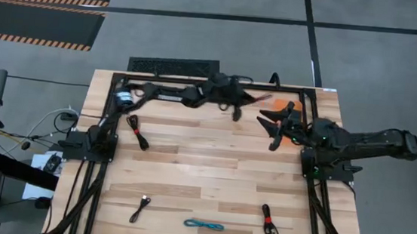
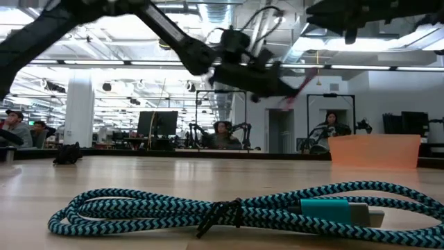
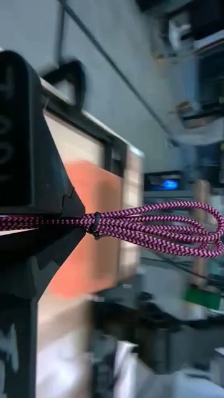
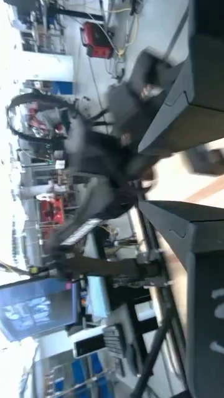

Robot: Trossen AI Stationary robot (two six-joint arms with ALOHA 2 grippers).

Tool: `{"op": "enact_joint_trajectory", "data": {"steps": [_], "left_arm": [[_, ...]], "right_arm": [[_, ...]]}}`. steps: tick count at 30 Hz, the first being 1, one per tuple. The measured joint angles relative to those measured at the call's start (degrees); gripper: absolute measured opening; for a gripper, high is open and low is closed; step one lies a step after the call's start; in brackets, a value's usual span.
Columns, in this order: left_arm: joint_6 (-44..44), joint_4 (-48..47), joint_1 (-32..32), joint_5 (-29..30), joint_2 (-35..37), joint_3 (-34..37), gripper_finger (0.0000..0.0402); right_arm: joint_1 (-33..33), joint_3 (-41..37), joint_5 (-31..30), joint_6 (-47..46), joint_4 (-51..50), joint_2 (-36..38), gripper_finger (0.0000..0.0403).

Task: Pick and place USB-C Cables
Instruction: Put the black and pink charger cable into the orange bin

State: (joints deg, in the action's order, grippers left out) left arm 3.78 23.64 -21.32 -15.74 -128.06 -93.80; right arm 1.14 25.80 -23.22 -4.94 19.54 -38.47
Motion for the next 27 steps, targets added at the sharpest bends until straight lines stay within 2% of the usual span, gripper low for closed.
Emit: {"op": "enact_joint_trajectory", "data": {"steps": [9, 17, 19, 24, 27], "left_arm": [[-2.7, 0.2, 4.8, -0.2, -16.6, -22.5, 0.0000], [-5.9, 1.1, 7.5, 0.1, -27.6, -39.1, 0.0000], [-6.6, 3.5, 7.8, 0.8, -29.7, -41.2, 0.0000], [-10.7, 23.2, 8.4, 6.8, -34.3, -40.7, 0.0000], [-14.3, 29.7, 8.4, 8.8, -37.3, -40.8, 0.0000]], "right_arm": [[3.6, 0.0, 0.4, 0.3, -11.3, 8.8, 0.0155], [6.2, 0.0, 0.4, -1.1, -20.1, 15.6, 0.0155], [6.9, 0.0, 0.4, -1.3, -21.9, 17.1, 0.0155], [7.9, 0.0, 0.4, -2.1, -23.5, 19.1, 0.0155], [7.8, 0.0, 0.3, -2.1, -23.8, 19.8, 0.0155]]}}
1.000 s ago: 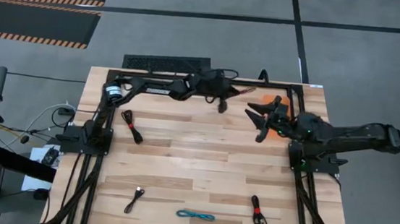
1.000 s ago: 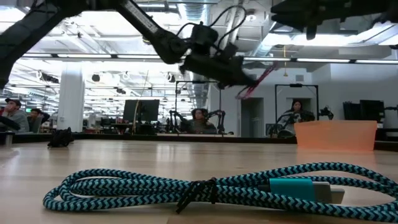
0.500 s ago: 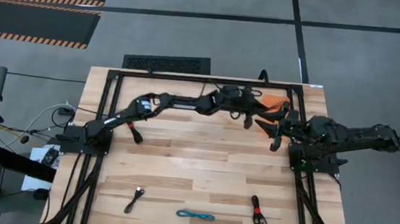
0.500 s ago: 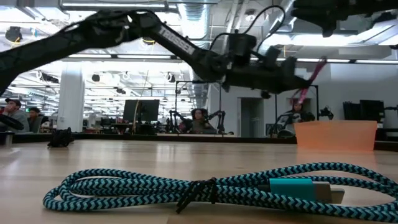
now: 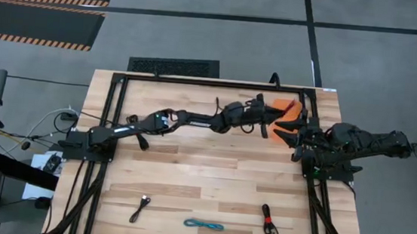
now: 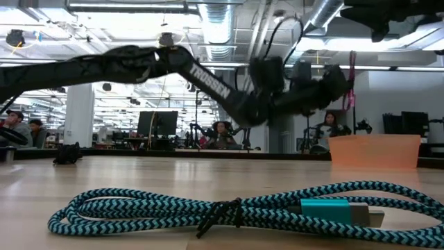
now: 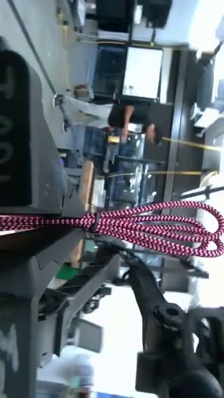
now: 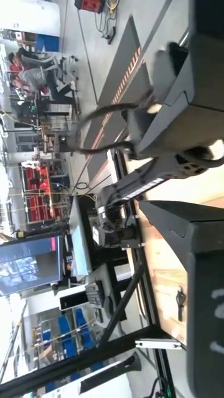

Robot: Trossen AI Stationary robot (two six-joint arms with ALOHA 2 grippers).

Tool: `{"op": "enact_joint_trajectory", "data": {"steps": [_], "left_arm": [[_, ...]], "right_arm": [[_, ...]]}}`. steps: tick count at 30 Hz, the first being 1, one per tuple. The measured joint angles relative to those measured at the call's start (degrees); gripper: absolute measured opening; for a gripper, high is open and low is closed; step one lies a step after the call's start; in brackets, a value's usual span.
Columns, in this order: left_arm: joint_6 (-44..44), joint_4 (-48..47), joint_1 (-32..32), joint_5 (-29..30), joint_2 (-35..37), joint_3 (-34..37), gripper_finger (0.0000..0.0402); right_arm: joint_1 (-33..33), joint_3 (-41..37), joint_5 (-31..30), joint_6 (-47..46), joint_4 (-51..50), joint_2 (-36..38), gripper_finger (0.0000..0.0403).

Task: Pick and place USB-C Cables
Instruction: Put the black and pink charger cable into the orange bin

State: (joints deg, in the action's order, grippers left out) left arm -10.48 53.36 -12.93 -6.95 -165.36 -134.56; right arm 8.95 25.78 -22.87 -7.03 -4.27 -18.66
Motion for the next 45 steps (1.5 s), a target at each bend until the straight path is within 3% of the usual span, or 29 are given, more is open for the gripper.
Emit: {"op": "enact_joint_trajectory", "data": {"steps": [5, 10, 19, 26, 29, 34, 37, 45], "left_arm": [[-4.7, 0.3, 0.0, 4.9, -3.4, 0.0, 0.0000], [-7.7, -4.3, -0.2, 5.9, -3.7, 0.0, 0.0000], [-5.8, 5.0, -0.2, 3.6, -3.6, 0.0, 0.0000], [-5.0, 4.3, 0.0, 0.9, -3.6, 0.0, 0.0000], [-5.3, 1.0, 0.4, -3.3, -3.6, 0.0, 0.0000], [-11.5, -13.4, 1.0, -3.3, -1.9, 0.0, 0.0000], [-6.9, -20.4, 1.4, -2.9, -0.2, 0.0, 0.0000], [5.2, -27.7, 3.2, 0.0, 4.0, 0.0, 0.0000]], "right_arm": [[0.1, 0.0, 0.0, -0.6, -1.7, 0.0, 0.0155], [0.0, 0.0, 0.0, -1.6, -2.5, -0.1, 0.0155], [0.0, 0.0, -0.1, -1.6, -3.4, -0.1, 0.0155], [0.0, 0.0, -0.2, -1.6, -4.0, -0.1, 0.0155], [0.0, 0.0, -0.2, -1.7, -4.9, -0.1, 0.0155], [0.0, 0.0, -0.2, -1.9, -5.7, -0.1, 0.0153], [0.0, 0.0, -0.2, -1.7, -5.7, -0.1, 0.0149], [0.0, 0.0, -0.2, -1.7, -6.2, -0.1, 0.0137]]}}
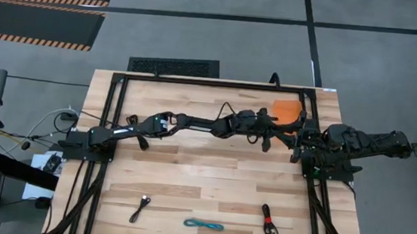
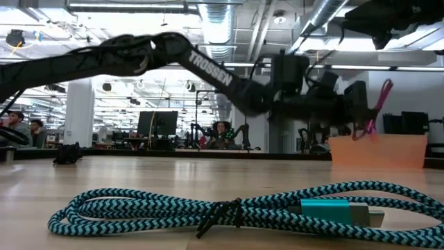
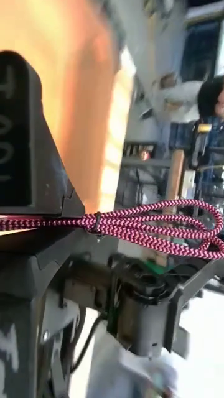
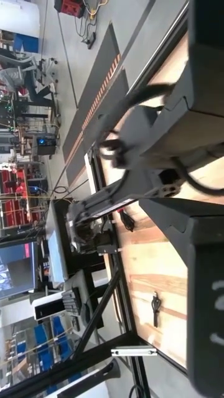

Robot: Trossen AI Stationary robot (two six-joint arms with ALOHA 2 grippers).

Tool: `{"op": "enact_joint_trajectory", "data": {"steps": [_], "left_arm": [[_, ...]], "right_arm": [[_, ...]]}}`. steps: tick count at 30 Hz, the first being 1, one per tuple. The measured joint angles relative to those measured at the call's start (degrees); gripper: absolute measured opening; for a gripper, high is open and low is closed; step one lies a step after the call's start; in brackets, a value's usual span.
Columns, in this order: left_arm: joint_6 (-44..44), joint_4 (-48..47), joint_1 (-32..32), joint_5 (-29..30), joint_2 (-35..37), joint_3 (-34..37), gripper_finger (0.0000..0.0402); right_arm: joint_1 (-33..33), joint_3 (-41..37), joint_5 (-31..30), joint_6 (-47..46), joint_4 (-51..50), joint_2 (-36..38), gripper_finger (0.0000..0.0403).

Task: Pick and place USB-C Cables
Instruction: Put the black and pink charger cable into the orange bin

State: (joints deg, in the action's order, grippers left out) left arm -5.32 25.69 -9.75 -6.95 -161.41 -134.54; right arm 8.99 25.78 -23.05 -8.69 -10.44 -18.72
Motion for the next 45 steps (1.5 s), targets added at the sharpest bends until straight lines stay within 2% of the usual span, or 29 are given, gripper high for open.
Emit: {"op": "enact_joint_trajectory", "data": {"steps": [4, 10, 20, 26, 36, 45], "left_arm": [[12.6, -4.9, 0.3, 6.1, 2.6, 0.0, 0.0000], [40.0, -4.5, 1.2, 19.3, 3.0, -0.3, 0.0000], [79.9, -9.4, 1.2, 28.3, 3.1, -0.3, 0.0000], [97.2, -12.9, 1.3, 30.2, 3.1, -0.3, 0.0000], [116.8, -11.1, 2.4, 30.1, 3.1, -0.3, 0.0001], [131.2, -8.2, 2.5, 30.0, 3.1, -0.3, 0.0049]], "right_arm": [[0.0, 0.0, 0.0, 0.1, 0.0, 0.0, 0.0136], [0.0, 0.0, 0.1, 0.1, 0.2, 0.0, 0.0136], [0.0, 0.0, 0.2, 0.1, 0.0, 0.0, 0.0136], [0.0, 0.0, 0.2, 0.1, 0.1, 0.0, 0.0136], [0.0, 0.0, 0.3, 0.2, -0.3, 0.0, 0.0136], [0.0, 0.0, 0.3, 0.2, -0.7, 0.0, 0.0136]]}}
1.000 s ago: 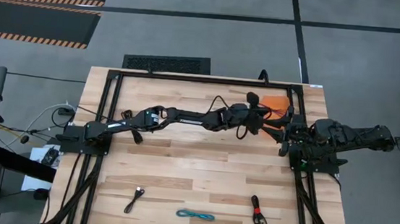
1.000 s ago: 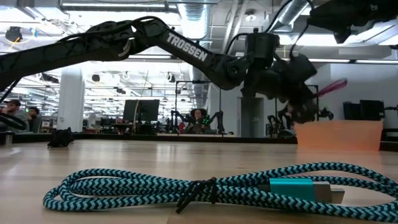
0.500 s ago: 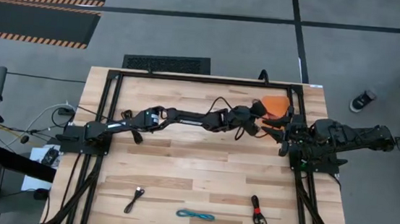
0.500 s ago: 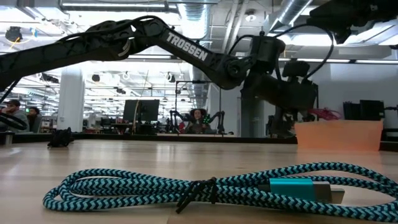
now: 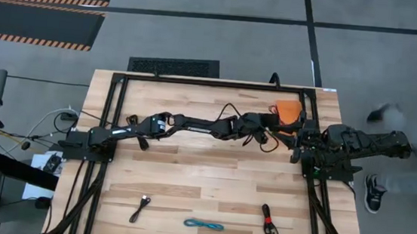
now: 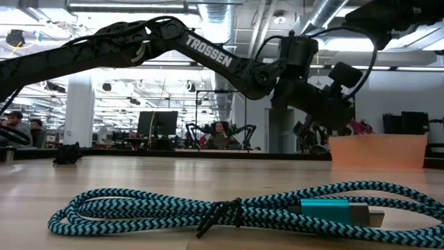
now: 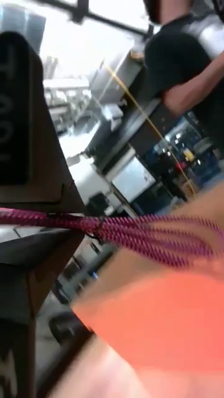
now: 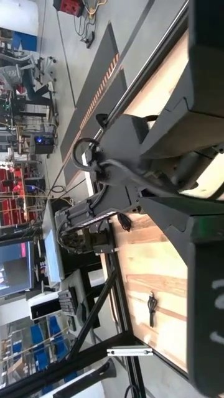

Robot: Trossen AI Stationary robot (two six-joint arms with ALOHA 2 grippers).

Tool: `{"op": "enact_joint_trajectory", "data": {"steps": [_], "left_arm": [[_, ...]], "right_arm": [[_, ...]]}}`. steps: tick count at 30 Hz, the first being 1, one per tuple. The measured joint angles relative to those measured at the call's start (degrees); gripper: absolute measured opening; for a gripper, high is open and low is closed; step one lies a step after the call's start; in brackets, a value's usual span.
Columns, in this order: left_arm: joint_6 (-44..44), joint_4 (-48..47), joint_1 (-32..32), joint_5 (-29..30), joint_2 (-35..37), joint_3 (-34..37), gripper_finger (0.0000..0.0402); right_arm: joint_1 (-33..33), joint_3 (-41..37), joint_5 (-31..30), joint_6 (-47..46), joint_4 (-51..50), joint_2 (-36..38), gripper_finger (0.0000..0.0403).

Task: Pick and place USB-C Cables
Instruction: Put the black and pink charger cable into the orange bin, then put the top black charger cable into the orange bin

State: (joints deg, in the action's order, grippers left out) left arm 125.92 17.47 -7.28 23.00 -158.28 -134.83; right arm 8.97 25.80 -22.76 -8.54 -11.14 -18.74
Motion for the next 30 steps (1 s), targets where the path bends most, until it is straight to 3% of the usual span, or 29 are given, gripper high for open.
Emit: {"op": "enact_joint_trajectory", "data": {"steps": [9, 15, 24, 30], "left_arm": [[3.6, 3.0, 0.0, -3.9, -0.1, 0.0, 0.0053], [2.0, 3.1, 0.0, -4.8, -0.1, 0.0, 0.0087], [-7.4, 4.2, 0.0, -4.4, -0.1, 0.0, 0.0176], [-26.4, 14.0, 0.9, 2.5, -0.1, 0.0, 0.0217]], "right_arm": [[0.0, 0.0, 0.0, 0.0, 0.0, 0.0, 0.0136], [0.0, 0.0, 0.0, 0.0, 0.0, 0.0, 0.0136], [0.0, 0.0, 0.0, 0.0, -0.1, 0.0, 0.0136], [0.0, 0.0, 0.0, 0.0, -0.8, 0.0, 0.0136]]}}
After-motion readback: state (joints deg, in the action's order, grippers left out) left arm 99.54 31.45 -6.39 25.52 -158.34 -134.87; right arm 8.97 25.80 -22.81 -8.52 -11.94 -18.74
